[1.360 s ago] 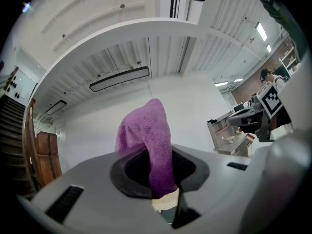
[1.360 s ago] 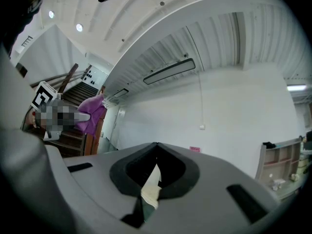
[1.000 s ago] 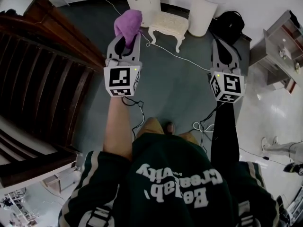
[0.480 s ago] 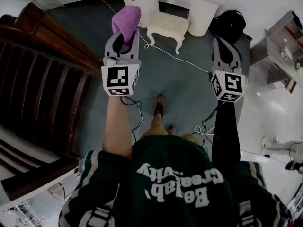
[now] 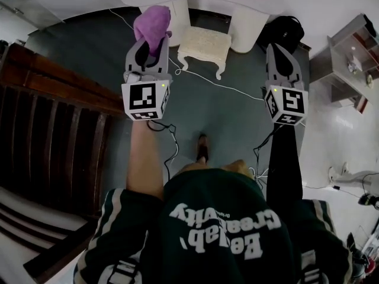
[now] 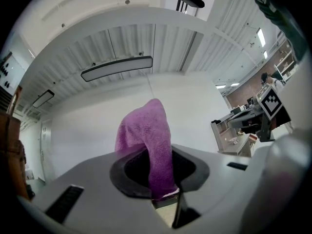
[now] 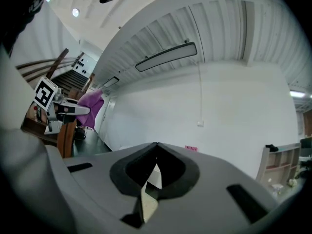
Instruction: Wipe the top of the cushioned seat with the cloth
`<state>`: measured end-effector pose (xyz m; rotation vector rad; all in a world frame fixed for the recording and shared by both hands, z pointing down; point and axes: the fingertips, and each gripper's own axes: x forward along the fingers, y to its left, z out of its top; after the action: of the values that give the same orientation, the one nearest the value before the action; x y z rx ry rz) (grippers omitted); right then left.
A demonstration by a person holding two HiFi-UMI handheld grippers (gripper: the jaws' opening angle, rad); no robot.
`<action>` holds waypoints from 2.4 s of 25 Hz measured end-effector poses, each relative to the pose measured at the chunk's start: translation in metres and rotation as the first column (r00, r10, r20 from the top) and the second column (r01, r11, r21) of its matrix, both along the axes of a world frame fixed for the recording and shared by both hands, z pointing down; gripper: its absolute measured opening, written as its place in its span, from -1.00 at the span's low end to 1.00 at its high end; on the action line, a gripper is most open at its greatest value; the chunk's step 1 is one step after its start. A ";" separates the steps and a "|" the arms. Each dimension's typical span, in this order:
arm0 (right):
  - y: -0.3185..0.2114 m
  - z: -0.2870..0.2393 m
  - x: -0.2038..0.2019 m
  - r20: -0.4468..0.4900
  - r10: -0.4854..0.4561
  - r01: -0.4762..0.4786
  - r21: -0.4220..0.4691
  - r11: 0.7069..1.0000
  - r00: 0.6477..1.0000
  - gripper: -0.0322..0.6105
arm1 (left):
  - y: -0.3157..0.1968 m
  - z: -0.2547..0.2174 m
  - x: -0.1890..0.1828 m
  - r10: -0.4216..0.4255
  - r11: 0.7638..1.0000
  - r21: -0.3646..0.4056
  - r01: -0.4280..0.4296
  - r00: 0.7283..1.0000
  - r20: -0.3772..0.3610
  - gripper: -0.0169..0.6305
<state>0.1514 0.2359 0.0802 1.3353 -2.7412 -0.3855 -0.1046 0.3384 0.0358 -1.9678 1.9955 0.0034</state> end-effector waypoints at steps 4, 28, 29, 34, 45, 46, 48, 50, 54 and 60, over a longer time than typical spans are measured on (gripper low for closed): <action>-0.029 -0.001 -0.021 0.000 0.024 -0.024 -0.011 1.000 1.000 -0.88 | -0.036 -0.002 -0.021 0.029 1.000 -0.010 -0.029 1.000 -0.001 -0.66; -0.256 0.011 -0.031 0.017 0.060 -0.059 -0.043 0.997 0.998 -0.88 | -0.281 0.019 -0.022 0.096 0.993 -0.074 -0.096 0.995 -0.005 -0.66; -0.271 0.010 -0.032 0.017 0.056 -0.055 -0.043 0.998 0.998 -0.88 | -0.296 0.018 -0.021 0.095 0.993 -0.075 -0.095 0.995 -0.004 -0.66; -0.338 0.015 -0.038 0.026 0.028 -0.026 -0.063 0.998 0.999 -0.88 | -0.360 0.018 -0.015 0.088 0.993 -0.085 -0.088 0.996 0.002 -0.66; -0.408 0.042 -0.050 0.098 0.020 -0.012 -0.084 0.996 0.995 -0.88 | -0.433 0.046 -0.001 0.110 0.985 -0.134 -0.107 0.994 0.015 -0.66; -0.412 0.045 -0.050 0.100 0.022 -0.014 -0.087 0.996 0.995 -0.88 | -0.439 0.048 0.001 0.114 0.984 -0.137 -0.111 0.993 0.014 -0.66; -0.421 0.049 -0.053 0.100 0.031 -0.021 -0.093 0.995 0.995 -0.88 | -0.450 0.053 0.002 0.125 0.982 -0.142 -0.123 0.992 0.011 -0.66; -0.426 0.055 -0.057 0.101 0.048 -0.038 -0.100 0.994 0.994 -0.88 | -0.459 0.060 0.000 0.142 0.980 -0.141 -0.141 0.990 -0.001 -0.66; -0.431 0.069 -0.062 0.099 0.102 -0.091 -0.108 0.990 0.990 -0.88 | -0.474 0.081 -0.007 0.188 0.971 -0.143 -0.191 0.982 -0.036 -0.66; -0.441 0.111 -0.070 0.101 0.169 -0.158 -0.114 0.981 0.980 -0.88 | -0.503 0.150 -0.012 0.275 0.932 -0.227 -0.281 0.960 -0.057 -0.66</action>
<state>0.0809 -0.2054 0.1907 1.5843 -2.6668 -0.1578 -0.1169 -0.1644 0.1861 -2.3964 1.7807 -0.1467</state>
